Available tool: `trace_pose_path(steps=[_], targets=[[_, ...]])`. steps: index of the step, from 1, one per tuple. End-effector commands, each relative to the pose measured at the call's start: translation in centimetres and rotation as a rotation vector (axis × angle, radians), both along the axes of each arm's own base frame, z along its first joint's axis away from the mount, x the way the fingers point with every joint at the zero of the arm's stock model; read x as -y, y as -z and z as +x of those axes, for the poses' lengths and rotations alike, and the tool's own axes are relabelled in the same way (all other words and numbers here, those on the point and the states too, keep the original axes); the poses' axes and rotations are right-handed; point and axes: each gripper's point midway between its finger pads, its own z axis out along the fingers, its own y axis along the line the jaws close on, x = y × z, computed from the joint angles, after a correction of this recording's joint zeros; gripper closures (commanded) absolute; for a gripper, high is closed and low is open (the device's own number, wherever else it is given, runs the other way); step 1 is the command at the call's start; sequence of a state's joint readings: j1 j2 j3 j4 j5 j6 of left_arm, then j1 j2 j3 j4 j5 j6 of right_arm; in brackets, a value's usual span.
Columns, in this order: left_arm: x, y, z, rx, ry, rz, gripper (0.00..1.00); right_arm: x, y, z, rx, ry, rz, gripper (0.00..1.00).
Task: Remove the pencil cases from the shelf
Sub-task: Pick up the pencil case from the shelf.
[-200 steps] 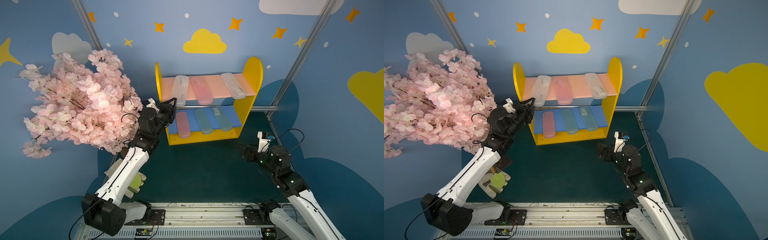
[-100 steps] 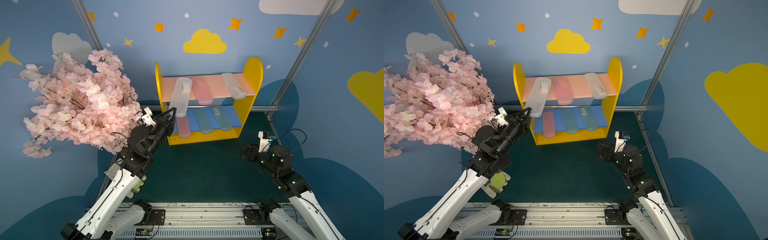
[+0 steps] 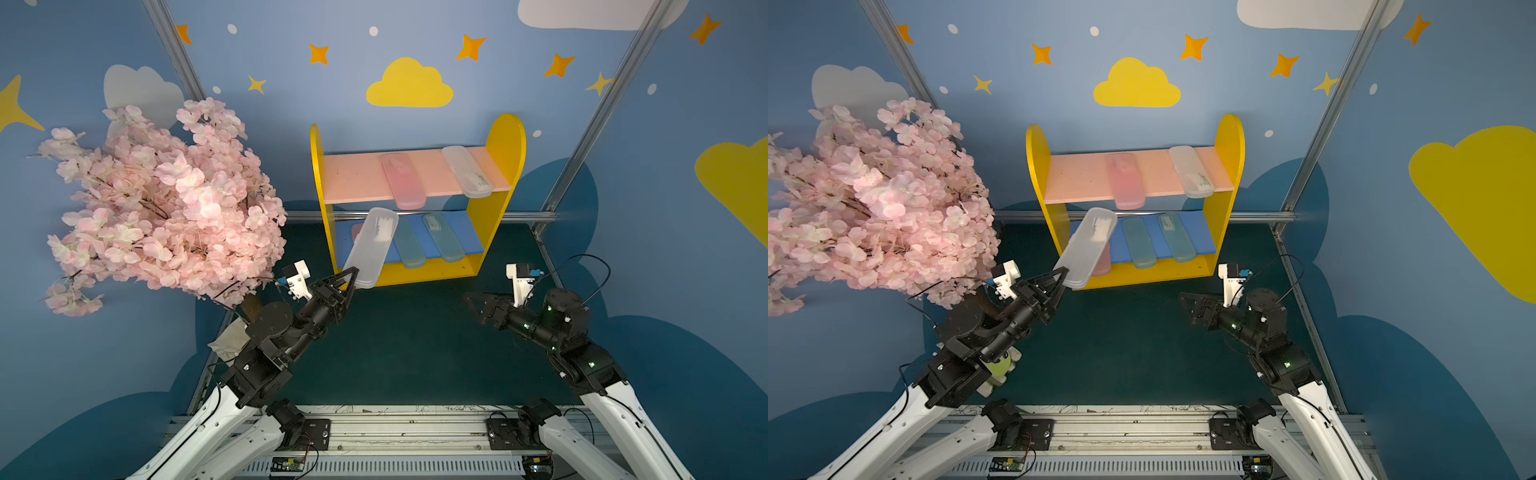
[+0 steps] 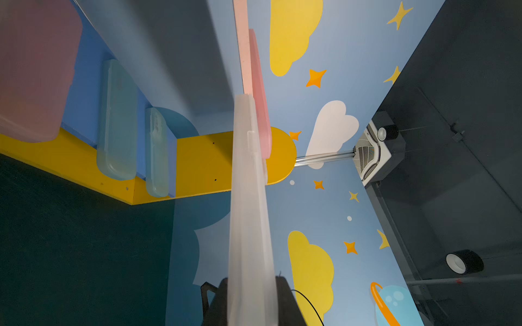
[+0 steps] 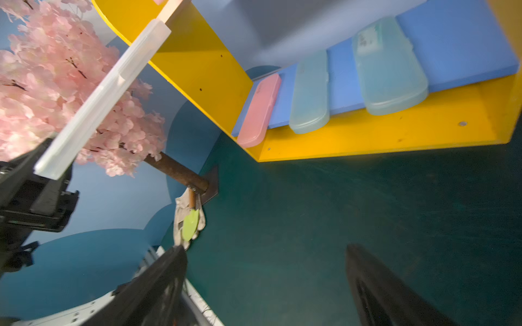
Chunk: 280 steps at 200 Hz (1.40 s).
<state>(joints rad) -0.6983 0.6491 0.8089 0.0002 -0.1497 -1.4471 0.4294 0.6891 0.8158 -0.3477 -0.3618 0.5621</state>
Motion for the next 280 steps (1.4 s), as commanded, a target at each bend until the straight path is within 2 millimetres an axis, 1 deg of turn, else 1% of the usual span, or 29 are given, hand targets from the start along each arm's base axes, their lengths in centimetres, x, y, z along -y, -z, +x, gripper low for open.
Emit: trace_pose_path(steps=[1, 18, 33, 50, 82, 114, 155, 179, 212, 256, 280], targets=[[0.0, 1.1, -0.6, -0.015, -0.007, 0.004, 0.97, -1.6, -1.0, -1.3, -0.046, -0.083, 0.092, 0.07], [0.6, 2.6, -0.7, -0.035, 0.005, 0.02, 0.97, -2.7, -1.1, -1.6, -0.065, -0.123, 0.148, 0.07], [1.3, 3.9, -0.6, -0.048, 0.02, 0.026, 0.97, -3.7, -0.8, -1.7, -0.099, -0.15, 0.192, 0.07], [2.1, 5.0, -0.5, -0.041, 0.033, 0.025, 0.97, -4.9, -0.3, -1.8, -0.147, -0.18, 0.226, 0.07], [2.9, 5.8, -0.4, -0.008, 0.034, 0.044, 0.97, -7.1, 0.2, -2.1, -0.226, -0.218, 0.273, 0.08], [3.7, 6.8, -0.3, 0.011, 0.038, 0.028, 0.97, -9.0, 0.8, -1.7, -0.312, -0.22, 0.344, 0.12], [4.5, 7.3, -0.4, 0.015, 0.052, 0.015, 0.97, -11.1, 0.8, -1.2, -0.344, -0.236, 0.362, 0.15], [4.6, 7.4, -0.5, 0.008, 0.05, 0.009, 0.97, -11.9, 0.8, -0.6, -0.366, -0.215, 0.392, 0.2], [4.9, 7.7, -0.5, -0.005, 0.056, -0.001, 0.97, -12.9, -0.4, 0.0, -0.35, -0.22, 0.426, 0.23], [5.1, 7.6, -0.7, -0.006, 0.062, -0.01, 0.97, -13.3, -2.1, 1.1, -0.33, -0.198, 0.455, 0.28], [5.2, 7.4, -0.6, -0.005, 0.062, -0.013, 0.97, -13.8, -2.2, 1.6, -0.353, -0.186, 0.454, 0.33]])
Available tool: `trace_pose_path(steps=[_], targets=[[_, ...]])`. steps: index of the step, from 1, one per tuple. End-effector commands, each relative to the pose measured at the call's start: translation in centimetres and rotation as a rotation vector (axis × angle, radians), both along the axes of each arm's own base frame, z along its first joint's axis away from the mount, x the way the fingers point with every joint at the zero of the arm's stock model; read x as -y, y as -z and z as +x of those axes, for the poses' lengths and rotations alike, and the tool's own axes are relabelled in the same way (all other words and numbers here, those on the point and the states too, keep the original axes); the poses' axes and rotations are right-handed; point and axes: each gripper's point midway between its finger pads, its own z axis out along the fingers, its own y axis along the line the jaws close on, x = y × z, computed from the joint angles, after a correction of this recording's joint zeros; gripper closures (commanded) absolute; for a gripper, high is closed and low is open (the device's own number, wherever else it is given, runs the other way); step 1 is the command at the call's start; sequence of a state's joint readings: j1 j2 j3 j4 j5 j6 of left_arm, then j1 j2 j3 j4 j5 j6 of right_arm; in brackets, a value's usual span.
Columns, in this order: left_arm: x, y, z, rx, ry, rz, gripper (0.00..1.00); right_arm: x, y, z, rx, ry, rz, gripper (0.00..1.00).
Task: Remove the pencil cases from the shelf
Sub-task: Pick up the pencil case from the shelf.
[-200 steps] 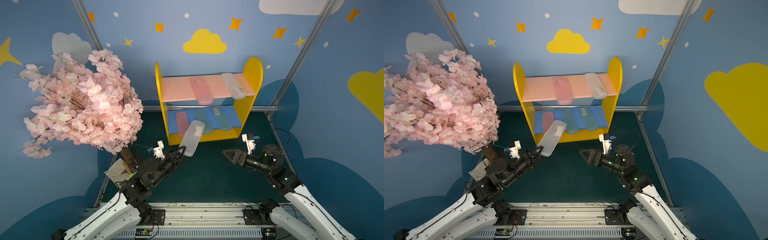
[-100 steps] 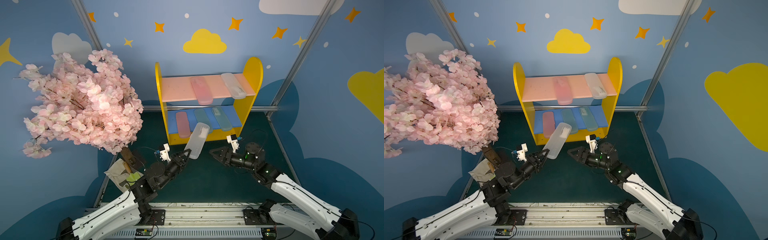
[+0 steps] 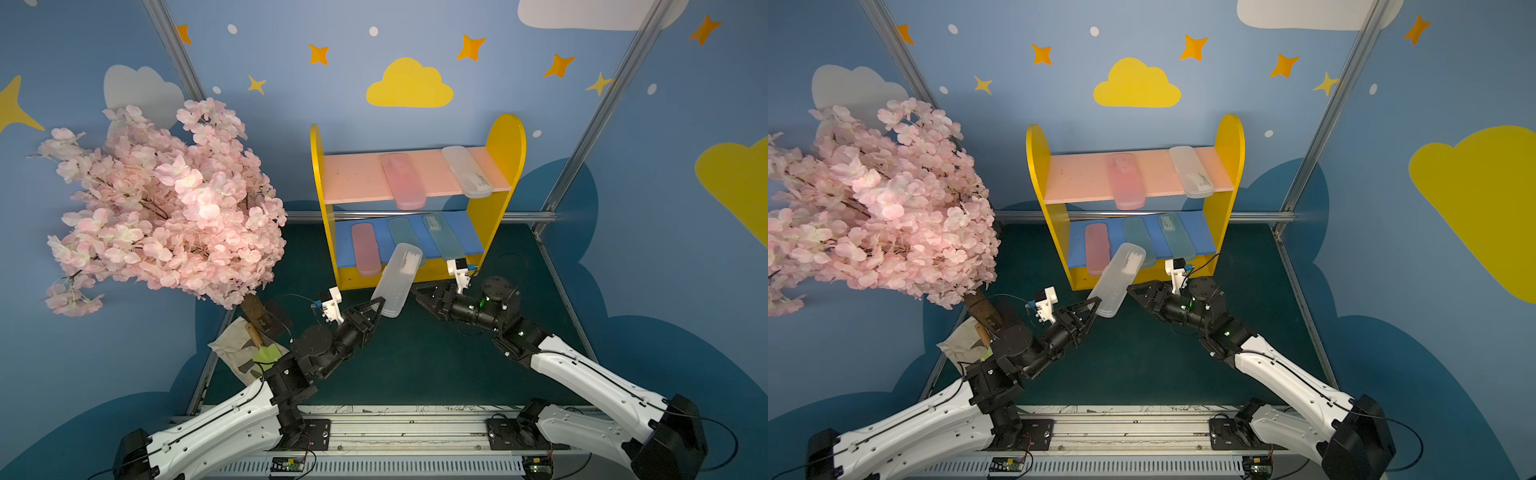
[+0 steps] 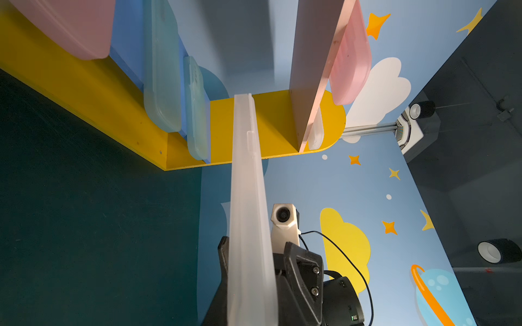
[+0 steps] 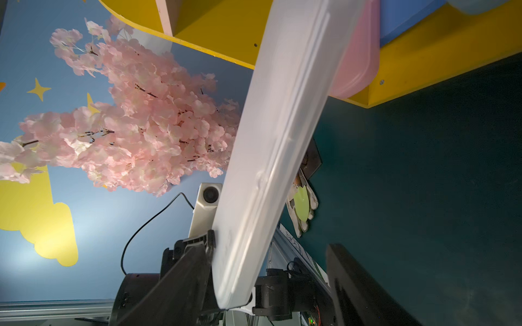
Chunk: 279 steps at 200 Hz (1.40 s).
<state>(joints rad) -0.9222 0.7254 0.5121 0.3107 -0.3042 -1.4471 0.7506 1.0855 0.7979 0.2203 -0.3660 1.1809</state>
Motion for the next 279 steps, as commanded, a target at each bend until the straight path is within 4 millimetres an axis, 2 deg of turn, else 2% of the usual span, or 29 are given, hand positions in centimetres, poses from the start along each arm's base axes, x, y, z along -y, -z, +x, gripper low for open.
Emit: trace_pose_path(steps=[1, 80, 118, 198, 242, 254, 279], targets=[[-0.2, -1.8, -0.1, 0.043, -0.007, -0.057, 0.97, -0.5, -2.3, 0.7, 0.024, 0.016, 0.045, 0.33], [0.0, -1.9, -0.1, 0.041, 0.001, -0.067, 0.97, -2.6, -3.2, 2.0, -0.007, -0.009, 0.107, 0.45], [0.4, -1.7, 0.0, 0.032, 0.01, -0.067, 0.97, -2.9, -3.3, 2.3, -0.013, -0.002, 0.123, 0.56], [1.2, -1.8, 0.0, 0.026, 0.04, -0.059, 0.97, -3.5, -3.5, 2.7, -0.022, -0.009, 0.152, 0.63], [1.2, -1.7, 0.1, 0.023, 0.035, -0.05, 0.97, -3.5, -3.7, 2.7, -0.021, -0.011, 0.169, 0.8], [1.1, -1.6, 0.1, 0.016, 0.03, -0.041, 0.92, -3.4, -3.6, 2.7, -0.021, -0.009, 0.172, 0.84], [0.5, -1.3, 0.1, 0.006, 0.008, -0.015, 0.67, -3.1, -3.2, 2.7, -0.029, 0.005, 0.168, 0.89]])
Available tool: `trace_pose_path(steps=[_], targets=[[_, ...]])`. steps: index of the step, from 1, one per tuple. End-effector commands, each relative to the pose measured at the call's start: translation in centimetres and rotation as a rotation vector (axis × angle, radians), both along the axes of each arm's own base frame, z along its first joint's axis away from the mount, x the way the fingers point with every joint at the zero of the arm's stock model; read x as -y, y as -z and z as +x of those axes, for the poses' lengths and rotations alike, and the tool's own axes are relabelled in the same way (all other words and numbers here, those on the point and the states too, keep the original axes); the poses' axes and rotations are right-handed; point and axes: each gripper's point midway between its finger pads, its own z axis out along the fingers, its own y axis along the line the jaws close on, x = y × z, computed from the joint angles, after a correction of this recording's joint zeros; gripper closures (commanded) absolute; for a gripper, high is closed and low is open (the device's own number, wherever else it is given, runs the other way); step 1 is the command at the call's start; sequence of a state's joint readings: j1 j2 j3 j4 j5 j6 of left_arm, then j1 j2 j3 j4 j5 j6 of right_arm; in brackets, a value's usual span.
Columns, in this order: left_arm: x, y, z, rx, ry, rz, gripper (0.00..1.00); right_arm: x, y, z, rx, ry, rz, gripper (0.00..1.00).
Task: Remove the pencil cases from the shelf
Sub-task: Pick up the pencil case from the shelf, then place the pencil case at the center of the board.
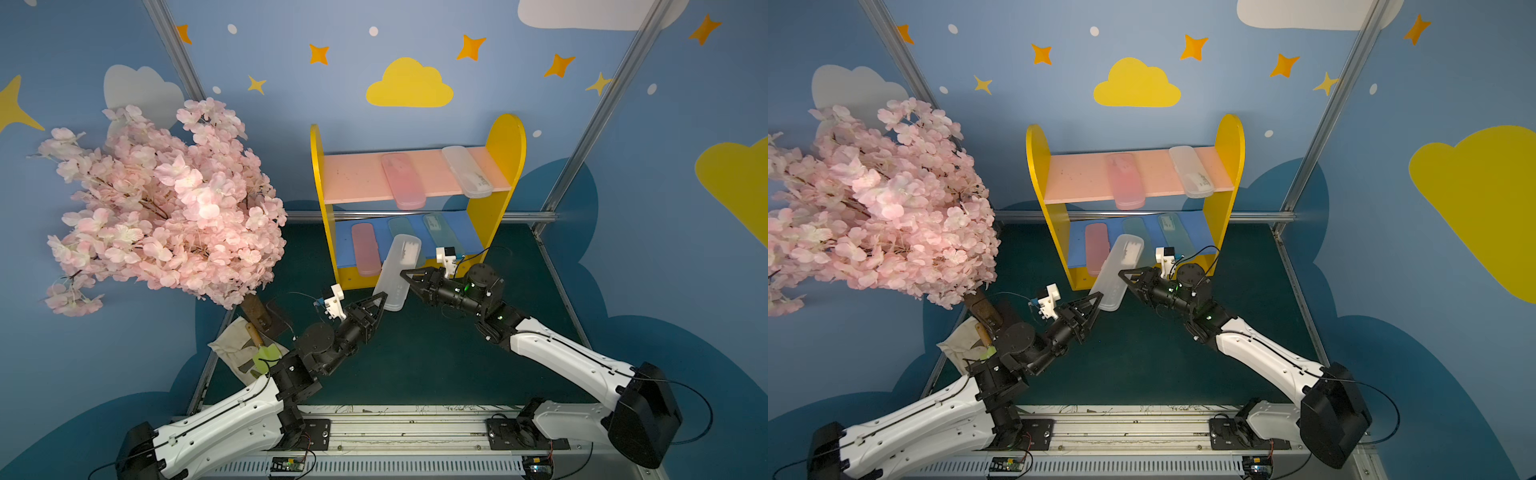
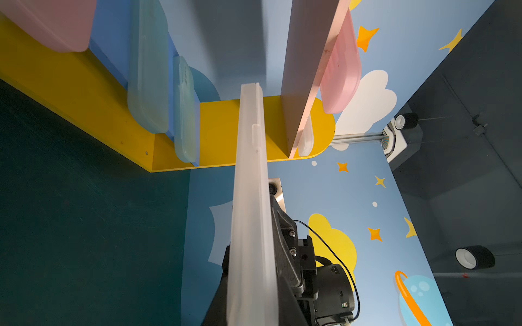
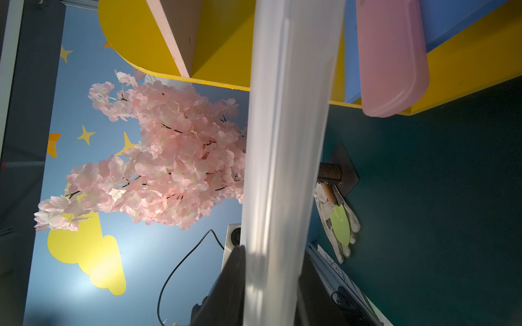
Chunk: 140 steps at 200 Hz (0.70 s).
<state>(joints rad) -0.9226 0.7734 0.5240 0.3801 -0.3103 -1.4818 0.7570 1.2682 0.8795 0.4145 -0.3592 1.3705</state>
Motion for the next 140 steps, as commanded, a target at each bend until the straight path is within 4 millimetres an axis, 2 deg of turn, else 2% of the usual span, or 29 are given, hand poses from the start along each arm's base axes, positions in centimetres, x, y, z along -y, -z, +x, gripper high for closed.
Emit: trace_pose_path(steps=[1, 24, 40, 75, 117, 140], targets=[[-0.2, -0.4, -0.5, 0.007, 0.011, 0.041, 0.66, 0.0, -1.7, -0.4, 0.078, -0.006, 0.03, 0.89], [-1.2, 0.0, -0.6, -0.004, -0.02, 0.097, 0.4, 0.5, -1.1, -0.3, 0.068, 0.019, 0.02, 0.9], [-2.3, 0.3, -0.8, -0.009, -0.05, 0.146, 0.27, 1.0, -0.6, -0.4, 0.071, 0.034, 0.005, 0.91], [-5.3, 1.6, -1.3, 0.0, -0.124, 0.319, 0.16, 1.7, 1.0, -1.1, 0.091, 0.023, -0.084, 0.92], [-8.7, 2.4, -2.0, 0.069, -0.195, 0.565, 0.01, 1.9, 4.7, -3.5, 0.101, -0.082, -0.207, 0.91], [-10.3, 2.9, -2.3, 0.097, -0.216, 0.705, 0.0, 1.6, 6.9, -4.9, 0.082, -0.14, -0.245, 0.91]])
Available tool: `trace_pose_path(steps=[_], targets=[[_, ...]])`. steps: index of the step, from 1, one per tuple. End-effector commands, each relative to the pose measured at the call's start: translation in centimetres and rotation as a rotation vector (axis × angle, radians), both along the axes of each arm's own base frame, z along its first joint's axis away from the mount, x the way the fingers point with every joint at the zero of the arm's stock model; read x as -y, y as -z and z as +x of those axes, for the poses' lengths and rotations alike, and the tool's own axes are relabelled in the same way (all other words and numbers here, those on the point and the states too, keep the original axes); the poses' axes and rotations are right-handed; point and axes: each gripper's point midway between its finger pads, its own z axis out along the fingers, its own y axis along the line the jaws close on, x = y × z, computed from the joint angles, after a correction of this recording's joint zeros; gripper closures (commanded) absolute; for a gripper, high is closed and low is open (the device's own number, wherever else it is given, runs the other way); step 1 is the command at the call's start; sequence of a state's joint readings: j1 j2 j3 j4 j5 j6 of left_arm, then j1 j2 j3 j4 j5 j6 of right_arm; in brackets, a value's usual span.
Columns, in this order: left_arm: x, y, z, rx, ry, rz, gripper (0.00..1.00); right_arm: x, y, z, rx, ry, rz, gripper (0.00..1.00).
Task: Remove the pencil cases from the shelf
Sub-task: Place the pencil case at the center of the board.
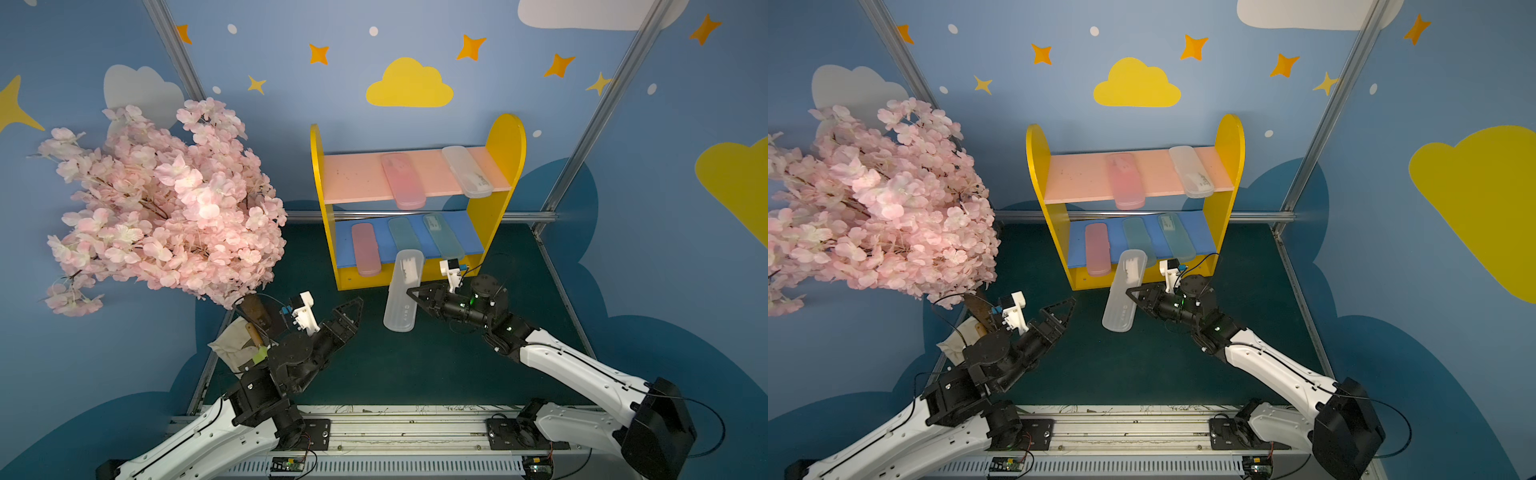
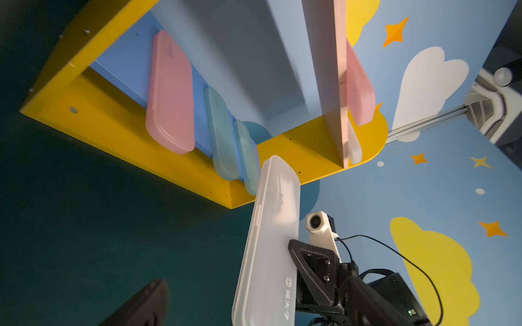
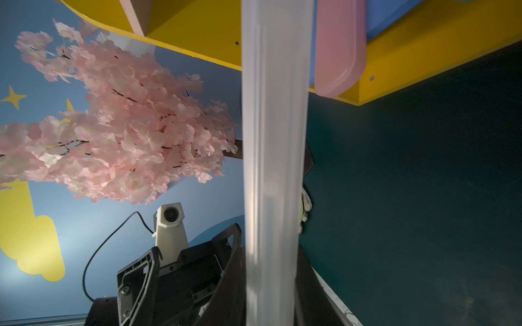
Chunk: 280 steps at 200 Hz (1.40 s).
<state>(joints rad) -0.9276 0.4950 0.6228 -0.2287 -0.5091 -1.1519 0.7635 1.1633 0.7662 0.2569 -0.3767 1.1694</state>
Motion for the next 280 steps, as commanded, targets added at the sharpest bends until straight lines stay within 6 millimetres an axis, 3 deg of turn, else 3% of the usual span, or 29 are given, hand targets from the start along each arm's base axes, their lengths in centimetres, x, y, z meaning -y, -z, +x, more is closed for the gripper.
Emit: trace_pose_path(steps=[1, 47, 104, 155, 280], targets=[[-2.6, 1.0, -0.3, 0.031, -0.047, 0.244, 0.0, -0.3, 2.0, -2.1, 0.012, -0.092, -0.058, 0.91], [-6.0, 1.8, -0.9, 0.058, -0.116, 0.432, 0.0, -2.5, 6.6, -4.6, -0.014, -0.165, -0.144, 0.91], [-8.8, 2.9, -1.5, 0.027, -0.183, 0.562, 0.0, -6.3, 10.5, -5.4, -0.024, -0.168, -0.2, 0.9], [-9.6, 3.4, -1.5, 0.016, -0.217, 0.593, 0.0, -10.1, 13.7, -5.1, -0.064, -0.133, -0.216, 0.9], [-9.6, 4.0, -1.4, 0.024, -0.215, 0.6, 0.0, -18.7, 17.2, -3.6, -0.186, -0.129, -0.184, 0.91]])
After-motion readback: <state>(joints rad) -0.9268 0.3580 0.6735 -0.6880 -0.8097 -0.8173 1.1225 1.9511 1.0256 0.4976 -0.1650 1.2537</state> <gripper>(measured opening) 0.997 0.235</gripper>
